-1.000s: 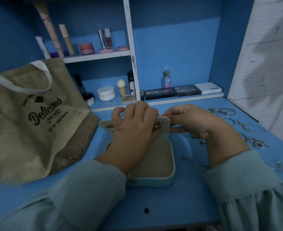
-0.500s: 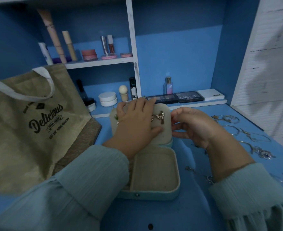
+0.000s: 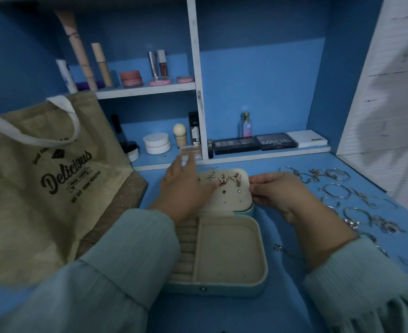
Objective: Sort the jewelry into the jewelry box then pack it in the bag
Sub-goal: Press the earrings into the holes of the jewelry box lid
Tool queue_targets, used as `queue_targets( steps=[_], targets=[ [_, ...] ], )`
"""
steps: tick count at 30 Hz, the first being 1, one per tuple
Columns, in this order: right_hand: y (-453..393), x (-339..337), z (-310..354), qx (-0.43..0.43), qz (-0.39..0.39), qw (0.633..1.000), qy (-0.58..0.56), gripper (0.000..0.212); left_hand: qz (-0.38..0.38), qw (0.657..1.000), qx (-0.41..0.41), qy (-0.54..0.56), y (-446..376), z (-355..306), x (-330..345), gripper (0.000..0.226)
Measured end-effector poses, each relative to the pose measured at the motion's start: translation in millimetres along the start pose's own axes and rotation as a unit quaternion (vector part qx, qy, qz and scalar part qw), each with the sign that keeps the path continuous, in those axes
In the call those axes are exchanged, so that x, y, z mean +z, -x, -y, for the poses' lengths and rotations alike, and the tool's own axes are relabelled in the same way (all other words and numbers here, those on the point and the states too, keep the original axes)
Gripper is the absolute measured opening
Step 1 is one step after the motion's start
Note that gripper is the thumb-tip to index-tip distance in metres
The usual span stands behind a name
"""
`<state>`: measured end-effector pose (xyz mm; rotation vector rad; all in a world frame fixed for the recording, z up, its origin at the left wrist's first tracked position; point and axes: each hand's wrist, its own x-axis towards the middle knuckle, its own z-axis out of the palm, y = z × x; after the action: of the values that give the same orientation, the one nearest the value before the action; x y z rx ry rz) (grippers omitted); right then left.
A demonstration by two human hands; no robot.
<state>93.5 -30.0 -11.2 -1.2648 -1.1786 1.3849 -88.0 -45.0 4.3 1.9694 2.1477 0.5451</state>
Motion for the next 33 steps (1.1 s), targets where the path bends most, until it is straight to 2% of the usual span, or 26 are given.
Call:
queue_targets(
  steps=[3, 6, 9, 12, 14, 20, 24, 28, 33],
  targets=[
    [-1, 1, 0, 0.006, -0.012, 1.000, 0.019, 0.013, 0.024, 0.987, -0.106, 0.117, -1, 11, -6, 0.068],
    [-1, 1, -1, 0.006, -0.024, 0.997, 0.069, 0.013, 0.032, 0.971, -0.149, 0.184, 2, 18, -6, 0.020],
    [1, 2, 0, 0.005, -0.027, 0.996, 0.087, 0.013, 0.004, 0.969, -0.134, 0.205, 6, 22, -4, 0.029],
    [2, 4, 0, -0.004, -0.041, 0.993, 0.111, 0.018, 0.006, 0.966, -0.126, 0.226, 11, 22, -8, 0.015],
    [2, 5, -1, -0.010, -0.050, 0.989, 0.140, 0.020, 0.012, 0.971, -0.120, 0.208, 14, 20, -12, 0.033],
    [4, 6, 1, -0.047, -0.066, 0.960, 0.268, 0.031, 0.044, 0.978, -0.100, 0.175, 21, 24, -12, 0.047],
    [4, 10, 7, -0.042, -0.059, 0.945, 0.320, 0.031, 0.082, 0.982, -0.066, 0.154, 29, 18, -19, 0.032],
    [10, 9, 17, -0.022, -0.032, 0.936, 0.349, 0.029, 0.107, 0.991, -0.040, 0.071, 34, 11, -25, 0.041],
    [32, -11, 28, -0.014, -0.011, 0.935, 0.354, 0.015, 0.108, 0.993, 0.048, -0.001, 42, -7, -20, 0.036]
  ],
)
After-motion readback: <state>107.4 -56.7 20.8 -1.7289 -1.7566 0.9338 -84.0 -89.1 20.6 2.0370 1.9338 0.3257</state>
